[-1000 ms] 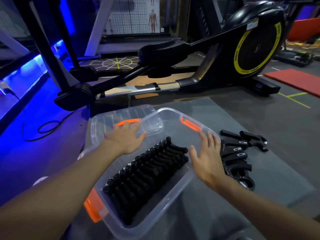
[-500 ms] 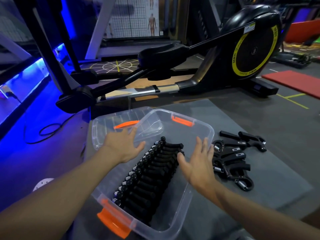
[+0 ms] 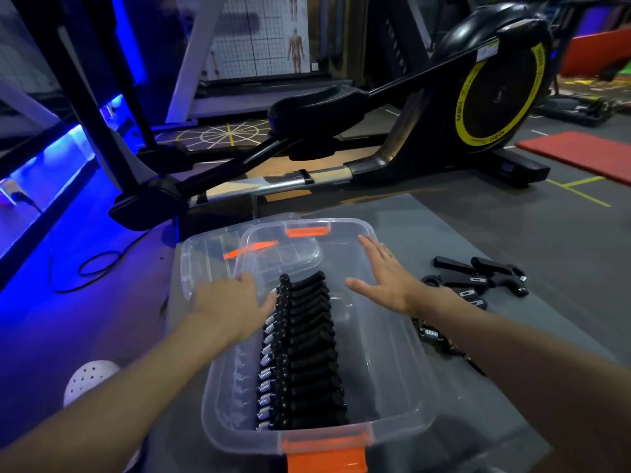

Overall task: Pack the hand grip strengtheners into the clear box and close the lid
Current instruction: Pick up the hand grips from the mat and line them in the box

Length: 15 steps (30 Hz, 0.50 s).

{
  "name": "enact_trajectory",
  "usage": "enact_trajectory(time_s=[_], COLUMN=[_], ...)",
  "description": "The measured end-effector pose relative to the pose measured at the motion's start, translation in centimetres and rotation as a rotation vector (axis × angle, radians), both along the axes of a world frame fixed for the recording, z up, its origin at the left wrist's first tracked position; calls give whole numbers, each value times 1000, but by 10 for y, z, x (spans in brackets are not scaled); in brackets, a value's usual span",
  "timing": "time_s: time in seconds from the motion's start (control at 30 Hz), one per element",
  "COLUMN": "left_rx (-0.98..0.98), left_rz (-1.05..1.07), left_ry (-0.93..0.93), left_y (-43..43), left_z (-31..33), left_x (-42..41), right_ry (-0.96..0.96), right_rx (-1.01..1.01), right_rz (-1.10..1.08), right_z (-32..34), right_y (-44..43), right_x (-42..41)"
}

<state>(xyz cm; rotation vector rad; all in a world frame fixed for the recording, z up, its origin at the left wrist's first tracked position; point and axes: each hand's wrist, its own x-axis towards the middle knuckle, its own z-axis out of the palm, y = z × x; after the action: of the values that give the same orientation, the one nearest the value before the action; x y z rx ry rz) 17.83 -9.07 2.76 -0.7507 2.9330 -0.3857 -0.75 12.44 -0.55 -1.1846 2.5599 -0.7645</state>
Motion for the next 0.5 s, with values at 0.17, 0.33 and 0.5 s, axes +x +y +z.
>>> enact_trajectory(time_s=[0.17, 0.33, 0.5], left_rx=[-61, 316, 373], left_rz=[-163, -467, -527], left_ry=[173, 364, 266], left_y=[26, 110, 146], left_z=[18, 8, -18], left_x=[-30, -83, -124], right_ry=[-210, -212, -64], right_rx=[-338, -242, -40], right_rz=[-168, -446, -631], right_z=[-9, -41, -77], right_y=[19, 82, 138], right_x=[1, -26, -46])
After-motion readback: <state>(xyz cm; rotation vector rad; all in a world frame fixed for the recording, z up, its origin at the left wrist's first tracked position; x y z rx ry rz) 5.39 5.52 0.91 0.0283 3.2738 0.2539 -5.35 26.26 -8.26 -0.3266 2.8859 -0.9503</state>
